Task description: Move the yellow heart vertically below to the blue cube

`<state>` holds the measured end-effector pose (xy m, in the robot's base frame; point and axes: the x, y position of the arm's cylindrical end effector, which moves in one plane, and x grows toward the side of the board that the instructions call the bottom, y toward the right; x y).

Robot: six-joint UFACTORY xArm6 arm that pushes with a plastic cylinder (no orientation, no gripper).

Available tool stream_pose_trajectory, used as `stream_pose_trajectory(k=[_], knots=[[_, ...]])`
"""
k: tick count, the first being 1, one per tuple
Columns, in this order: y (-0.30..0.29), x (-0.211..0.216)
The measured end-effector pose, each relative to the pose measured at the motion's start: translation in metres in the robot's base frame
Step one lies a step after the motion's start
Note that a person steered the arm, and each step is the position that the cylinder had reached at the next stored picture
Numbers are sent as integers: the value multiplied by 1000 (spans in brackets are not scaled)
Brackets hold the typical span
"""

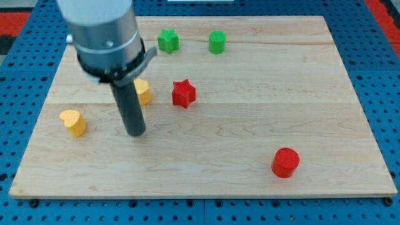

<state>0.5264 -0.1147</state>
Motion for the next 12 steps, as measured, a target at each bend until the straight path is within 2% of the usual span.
stream_pose_trajectory(k=[1,3,4,6,8,9,10,11,12], knots=[[-39,20],[-118,9],[-128,-1],[-125,-9],[-125,-58],[-125,-45],[-125,-14],[-121,-9],[-114,-21]])
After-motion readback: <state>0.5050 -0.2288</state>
